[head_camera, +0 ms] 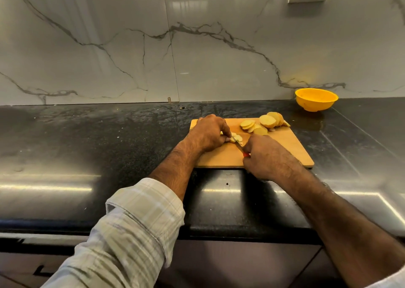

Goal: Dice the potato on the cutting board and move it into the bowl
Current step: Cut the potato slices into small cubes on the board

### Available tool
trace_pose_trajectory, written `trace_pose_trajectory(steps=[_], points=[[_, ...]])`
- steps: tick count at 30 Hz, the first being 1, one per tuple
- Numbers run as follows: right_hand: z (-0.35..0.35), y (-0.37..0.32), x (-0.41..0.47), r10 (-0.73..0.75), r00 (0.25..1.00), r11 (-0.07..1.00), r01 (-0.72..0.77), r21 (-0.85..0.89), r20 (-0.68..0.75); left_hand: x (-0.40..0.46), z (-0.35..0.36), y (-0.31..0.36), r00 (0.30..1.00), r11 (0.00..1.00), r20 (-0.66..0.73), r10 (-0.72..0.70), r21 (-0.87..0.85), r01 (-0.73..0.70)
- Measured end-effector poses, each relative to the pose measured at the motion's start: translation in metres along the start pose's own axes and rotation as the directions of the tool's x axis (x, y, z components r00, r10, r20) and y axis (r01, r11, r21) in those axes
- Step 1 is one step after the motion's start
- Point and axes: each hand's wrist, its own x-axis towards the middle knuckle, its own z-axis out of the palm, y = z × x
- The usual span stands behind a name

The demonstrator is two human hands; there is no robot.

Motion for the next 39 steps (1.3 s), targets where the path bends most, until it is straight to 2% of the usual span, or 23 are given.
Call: trace_pose_trajectory(steps=[4, 8, 13, 22, 28, 33, 36, 39], points=[[-0.013, 0.004, -0.016, -0.009, 1.000, 1.000, 0.009, 0.007, 0.013, -0.003, 0.000, 0.002, 1.000, 1.000, -0.005, -0.013, 0.023, 0.013], [-0.015, -0.001, -0.013, -0.041, 0.998, 0.999, 0.040, -0.009, -0.045, -0.003, 0.004, -0.005, 0.996, 0.993, -0.044, -0.073, -0.098, 0.068], [0.000, -0.009, 0.011, -0.018, 0.997, 1.000, 0.017, -0.012, -0.069, -0.003, 0.003, -0.004, 0.997, 0.990, -0.058, -0.050, -0.131, 0.042], [0.013, -0.013, 0.035, -0.028, 0.995, 1.000, 0.027, -0.014, -0.100, 0.003, 0.004, -0.006, 0.999, 0.997, -0.011, -0.047, -0.058, 0.047], [0.008, -0.011, 0.021, -0.003, 0.999, 1.000, 0.003, 0.006, -0.036, 0.001, 0.002, -0.001, 0.998, 0.998, -0.014, -0.059, 0.029, 0.060], [0.002, -0.001, -0.004, -0.012, 1.000, 1.000, 0.012, 0.012, 0.001, -0.002, 0.001, 0.000, 0.997, 0.997, -0.020, -0.068, 0.025, 0.069], [-0.007, 0.009, -0.007, -0.008, 0.999, 0.999, 0.010, 0.050, -0.045, -0.004, 0.001, 0.000, 0.997, 0.998, -0.042, -0.058, 0.007, 0.059], [-0.013, 0.015, -0.003, 0.053, 0.995, 0.998, -0.049, 0.049, -0.086, -0.006, -0.002, -0.004, 0.996, 0.995, -0.076, -0.053, -0.083, 0.047]])
